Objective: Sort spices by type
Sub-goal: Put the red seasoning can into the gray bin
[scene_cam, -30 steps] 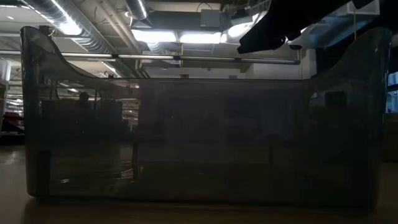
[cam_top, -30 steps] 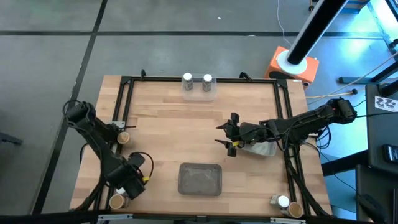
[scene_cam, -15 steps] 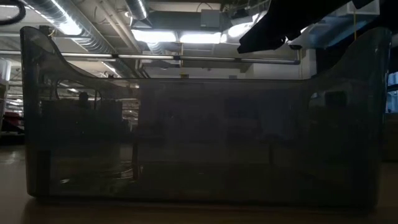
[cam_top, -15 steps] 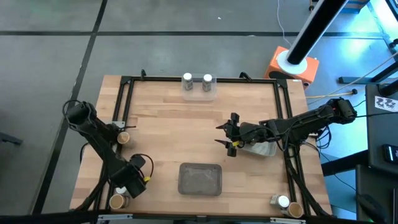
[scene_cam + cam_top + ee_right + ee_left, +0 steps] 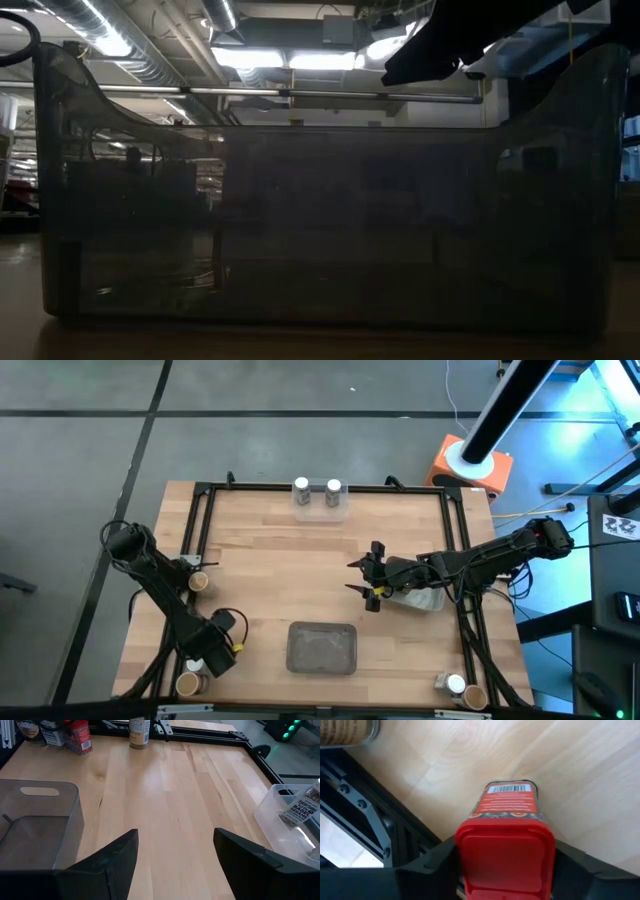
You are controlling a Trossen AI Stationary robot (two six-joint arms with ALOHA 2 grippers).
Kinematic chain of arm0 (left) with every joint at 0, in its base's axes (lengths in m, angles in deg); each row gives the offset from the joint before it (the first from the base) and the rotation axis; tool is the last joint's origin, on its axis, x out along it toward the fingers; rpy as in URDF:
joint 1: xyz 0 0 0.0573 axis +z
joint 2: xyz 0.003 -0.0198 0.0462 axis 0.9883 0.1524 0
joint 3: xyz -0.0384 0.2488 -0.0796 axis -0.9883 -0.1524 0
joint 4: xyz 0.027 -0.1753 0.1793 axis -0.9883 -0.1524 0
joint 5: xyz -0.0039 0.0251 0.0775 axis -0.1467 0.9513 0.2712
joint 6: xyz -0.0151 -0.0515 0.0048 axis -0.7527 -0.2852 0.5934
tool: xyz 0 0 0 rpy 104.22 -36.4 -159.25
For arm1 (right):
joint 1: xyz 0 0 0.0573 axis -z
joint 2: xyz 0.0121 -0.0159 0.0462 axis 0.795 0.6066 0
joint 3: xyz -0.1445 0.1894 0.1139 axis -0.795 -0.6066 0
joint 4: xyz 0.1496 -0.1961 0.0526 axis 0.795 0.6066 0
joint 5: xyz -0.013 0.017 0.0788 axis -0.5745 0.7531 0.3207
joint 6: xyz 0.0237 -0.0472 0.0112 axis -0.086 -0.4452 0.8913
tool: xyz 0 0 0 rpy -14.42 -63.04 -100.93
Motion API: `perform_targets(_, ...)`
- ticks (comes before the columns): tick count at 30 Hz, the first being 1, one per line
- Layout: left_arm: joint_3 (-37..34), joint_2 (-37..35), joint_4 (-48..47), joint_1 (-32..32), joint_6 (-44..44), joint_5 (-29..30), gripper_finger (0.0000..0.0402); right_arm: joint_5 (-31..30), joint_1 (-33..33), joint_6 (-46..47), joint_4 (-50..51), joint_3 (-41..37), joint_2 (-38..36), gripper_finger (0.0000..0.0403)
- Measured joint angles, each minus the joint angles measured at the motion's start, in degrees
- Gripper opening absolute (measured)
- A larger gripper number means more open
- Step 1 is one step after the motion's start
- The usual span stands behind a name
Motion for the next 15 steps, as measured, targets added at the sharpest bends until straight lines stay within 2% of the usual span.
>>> perform_targets(2,0.0,0.0,0.3,0.0,0.9,0.0,0.0201,0.0,0.0,0.0,0.0,0.0,0.0,0.026)
perform_targets(8,0.2,0.0,0.3,1.0,4.5,0.0,0.02,0.0,0.0,0.0,0.0,0.0,0.0,0.026)
perform_targets(15,3.3,0.0,-3.6,8.4,16.1,0.5,0.0203,0.0,0.0,0.1,0.1,0.0,0.0,0.026)
